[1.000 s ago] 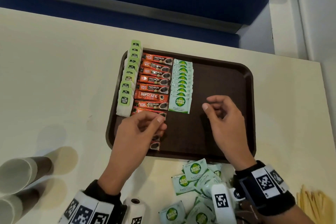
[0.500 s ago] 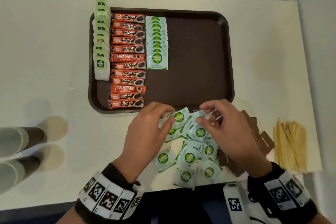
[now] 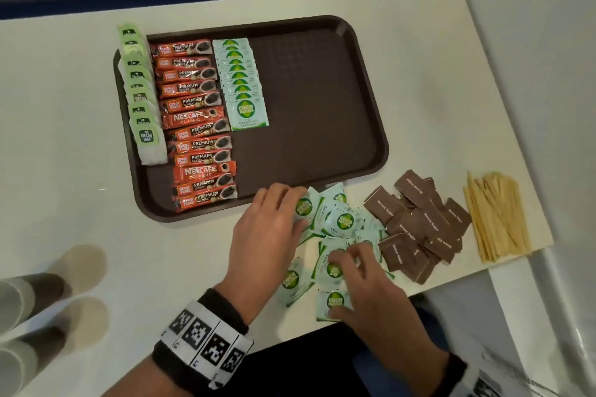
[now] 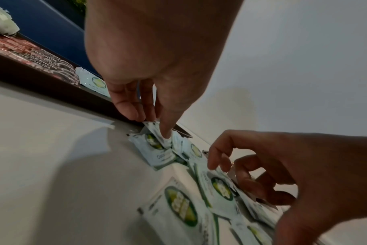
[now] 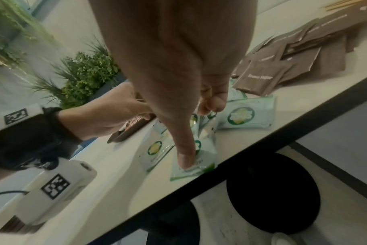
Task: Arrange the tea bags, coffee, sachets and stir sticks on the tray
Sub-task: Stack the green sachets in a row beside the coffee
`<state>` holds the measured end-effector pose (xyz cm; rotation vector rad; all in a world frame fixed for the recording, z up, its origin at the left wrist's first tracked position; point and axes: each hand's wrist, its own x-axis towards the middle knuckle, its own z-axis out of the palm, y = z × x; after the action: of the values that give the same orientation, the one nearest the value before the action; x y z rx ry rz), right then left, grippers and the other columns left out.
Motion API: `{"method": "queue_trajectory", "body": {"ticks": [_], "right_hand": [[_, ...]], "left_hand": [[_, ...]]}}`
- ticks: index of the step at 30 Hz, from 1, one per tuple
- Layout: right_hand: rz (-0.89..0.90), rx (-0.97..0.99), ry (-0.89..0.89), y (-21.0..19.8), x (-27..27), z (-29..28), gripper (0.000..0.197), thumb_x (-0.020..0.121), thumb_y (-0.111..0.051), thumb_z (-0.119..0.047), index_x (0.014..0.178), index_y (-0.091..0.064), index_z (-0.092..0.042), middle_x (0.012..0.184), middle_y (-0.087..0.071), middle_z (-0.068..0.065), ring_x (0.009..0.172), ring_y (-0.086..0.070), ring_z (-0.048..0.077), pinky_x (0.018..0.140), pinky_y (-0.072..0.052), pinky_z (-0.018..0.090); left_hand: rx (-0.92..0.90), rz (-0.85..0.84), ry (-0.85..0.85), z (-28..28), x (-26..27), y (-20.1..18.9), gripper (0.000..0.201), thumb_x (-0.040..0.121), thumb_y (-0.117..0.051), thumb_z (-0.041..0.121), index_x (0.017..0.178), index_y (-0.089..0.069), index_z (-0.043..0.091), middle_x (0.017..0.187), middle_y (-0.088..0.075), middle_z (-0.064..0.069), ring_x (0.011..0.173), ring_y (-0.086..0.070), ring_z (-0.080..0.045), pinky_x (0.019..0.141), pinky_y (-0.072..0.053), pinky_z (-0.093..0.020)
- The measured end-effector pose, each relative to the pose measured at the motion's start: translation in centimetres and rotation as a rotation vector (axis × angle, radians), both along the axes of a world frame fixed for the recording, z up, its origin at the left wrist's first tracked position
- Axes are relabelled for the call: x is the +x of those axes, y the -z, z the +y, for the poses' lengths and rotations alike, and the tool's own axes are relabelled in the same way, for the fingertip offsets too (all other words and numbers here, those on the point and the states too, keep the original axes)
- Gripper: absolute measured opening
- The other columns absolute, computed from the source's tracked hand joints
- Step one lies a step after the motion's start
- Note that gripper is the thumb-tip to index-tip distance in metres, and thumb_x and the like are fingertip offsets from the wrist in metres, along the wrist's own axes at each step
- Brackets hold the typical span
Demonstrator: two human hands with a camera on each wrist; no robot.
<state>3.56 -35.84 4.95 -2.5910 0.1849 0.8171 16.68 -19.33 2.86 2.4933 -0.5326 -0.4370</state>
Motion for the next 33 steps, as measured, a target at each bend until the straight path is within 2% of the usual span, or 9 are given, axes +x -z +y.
{"method": "queue_trajectory", "body": {"ticks": [4,6,10,14,18,21,25,30,33], "right_hand": [[-0.152,0.005,0.119,0.7,1.0,0.1,0.086,0.070,-0.097,-0.036,0.135,-0.042,-0.033,0.130,-0.035,-0.006,0.102,-0.065,0.018,0.059,-0.061,0.027],[-0.232,-0.013,0.147,0.7,1.8,0.2,0.089,0.068,-0.098,-0.035,0.139,-0.045,-0.030,0.135,-0.037,-0.003,0.105,-0.064,0.020,0.061,-0.064,0.029],[-0.311,-0.100,0.171,0.9,3.5,0.3,0.112,0.059,-0.102,-0.041,0.151,-0.040,-0.026,0.151,-0.032,0.003,0.121,-0.055,0.029,0.077,-0.066,0.042],[-0.251,-0.214,0.140,1.5,4.3,-0.1,0.132,0.057,-0.099,-0.054,0.162,-0.029,-0.014,0.163,-0.034,0.015,0.132,-0.034,0.030,0.102,-0.056,0.051],[-0.193,-0.227,0.134,1.8,5.0,-0.4,0.136,0.067,-0.092,-0.061,0.168,-0.015,-0.011,0.165,-0.035,0.014,0.134,-0.034,0.030,0.113,-0.047,0.047],[-0.193,-0.163,0.142,2.0,5.4,-0.1,0.128,0.081,-0.083,-0.058,0.170,-0.003,-0.011,0.156,-0.038,0.006,0.133,-0.032,0.025,0.116,-0.040,0.039],[-0.187,-0.105,0.200,2.0,5.9,0.3,0.115,0.093,-0.072,-0.056,0.169,0.003,-0.013,0.148,-0.035,0.000,0.128,-0.025,0.018,0.115,-0.036,0.034],[-0.168,-0.056,0.243,2.0,6.4,0.9,0.081,0.094,-0.074,-0.047,0.159,-0.033,-0.022,0.136,-0.040,-0.005,0.126,-0.032,0.018,0.098,-0.053,0.037],[-0.185,-0.006,0.278,2.3,6.5,1.1,0.061,0.093,-0.077,-0.037,0.144,-0.045,-0.025,0.130,-0.041,-0.007,0.122,-0.035,0.018,0.095,-0.052,0.038]], "left_hand": [[0.013,0.004,0.019,0.6,0.1,0.7,0.053,0.090,-0.084,0.020,0.139,-0.063,0.021,0.124,-0.063,0.000,0.113,-0.061,-0.022,0.084,-0.060,-0.038],[0.012,0.016,0.031,0.7,0.2,0.8,0.052,0.093,-0.082,0.020,0.141,-0.062,0.020,0.126,-0.063,-0.001,0.115,-0.060,-0.022,0.087,-0.058,-0.037],[0.001,0.019,0.048,0.7,0.1,0.6,0.048,0.095,-0.079,0.020,0.140,-0.063,0.020,0.126,-0.062,-0.001,0.115,-0.060,-0.022,0.086,-0.059,-0.037],[-0.023,0.048,0.041,0.8,-0.3,0.4,0.043,0.098,-0.075,0.023,0.139,-0.063,0.020,0.128,-0.061,0.000,0.115,-0.062,-0.020,0.085,-0.062,-0.037],[-0.053,0.135,0.015,0.6,-1.2,0.1,0.056,0.102,-0.069,0.036,0.152,-0.050,0.022,0.143,-0.052,0.004,0.131,-0.051,-0.015,0.104,-0.054,-0.032],[-0.075,0.200,-0.011,0.2,-1.9,0.4,0.070,0.101,-0.071,0.042,0.160,-0.039,0.021,0.149,-0.041,0.004,0.138,-0.045,-0.013,0.111,-0.047,-0.028],[-0.087,0.249,-0.065,-0.5,-2.4,0.8,0.072,0.103,-0.070,0.039,0.163,-0.035,0.019,0.146,-0.040,0.001,0.139,-0.045,-0.015,0.113,-0.040,-0.023],[-0.110,0.263,-0.099,-1.0,-2.6,1.3,0.067,0.104,-0.069,0.032,0.162,-0.038,0.017,0.139,-0.042,0.001,0.132,-0.044,-0.014,0.110,-0.036,-0.019],[-0.173,0.256,-0.104,-0.7,-2.7,1.7,0.058,0.104,-0.071,0.027,0.155,-0.046,0.021,0.128,-0.038,0.009,0.122,-0.045,-0.009,0.104,-0.037,-0.013]]}}
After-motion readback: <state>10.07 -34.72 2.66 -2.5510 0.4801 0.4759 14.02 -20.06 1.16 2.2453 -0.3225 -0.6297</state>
